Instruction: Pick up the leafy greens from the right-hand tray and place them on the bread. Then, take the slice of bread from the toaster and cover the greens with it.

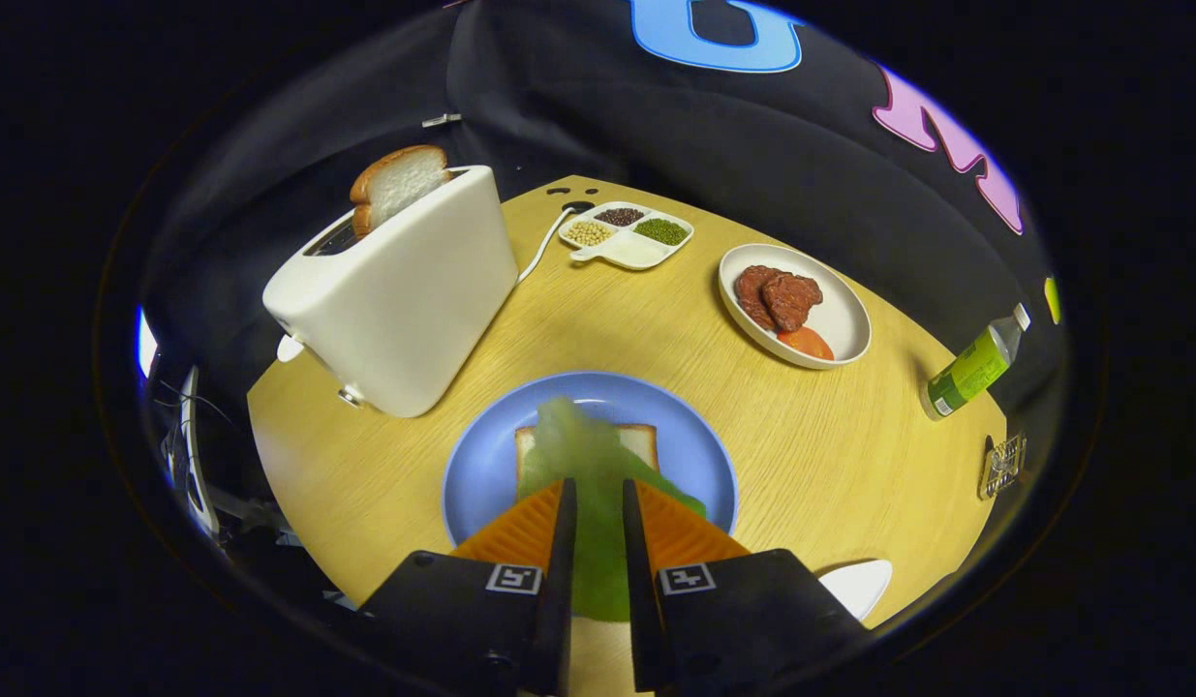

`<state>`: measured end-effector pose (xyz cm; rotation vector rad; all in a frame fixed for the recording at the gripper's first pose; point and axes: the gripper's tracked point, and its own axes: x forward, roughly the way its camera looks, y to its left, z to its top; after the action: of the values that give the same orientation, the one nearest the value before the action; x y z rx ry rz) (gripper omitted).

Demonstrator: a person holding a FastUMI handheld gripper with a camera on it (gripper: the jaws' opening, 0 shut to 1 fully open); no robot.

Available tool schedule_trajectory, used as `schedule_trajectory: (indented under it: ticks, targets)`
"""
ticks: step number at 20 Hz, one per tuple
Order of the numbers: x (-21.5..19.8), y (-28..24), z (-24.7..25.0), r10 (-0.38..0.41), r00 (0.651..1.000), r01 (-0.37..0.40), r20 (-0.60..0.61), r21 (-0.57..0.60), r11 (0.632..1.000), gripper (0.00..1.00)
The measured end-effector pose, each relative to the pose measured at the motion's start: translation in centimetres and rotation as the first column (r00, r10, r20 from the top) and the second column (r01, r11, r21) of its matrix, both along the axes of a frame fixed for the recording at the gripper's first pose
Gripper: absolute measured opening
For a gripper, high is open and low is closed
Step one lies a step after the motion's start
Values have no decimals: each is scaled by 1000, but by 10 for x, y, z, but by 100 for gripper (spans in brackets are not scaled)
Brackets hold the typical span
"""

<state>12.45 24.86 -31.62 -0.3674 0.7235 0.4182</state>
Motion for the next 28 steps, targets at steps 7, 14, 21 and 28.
schedule_trajectory:
  ticks: [7, 14, 21, 28]
  targets:
    - [-6, 13, 3, -18, 1000, 18, 6, 19, 1000, 57]
    - [-5, 64, 92, 39, 990, -56, 133, 122, 991, 100]
    - [3, 153, 164, 137, 968, -179, 208, 197, 964, 100]
    - [33, 220, 155, 171, 966, -206, 195, 180, 962, 100]
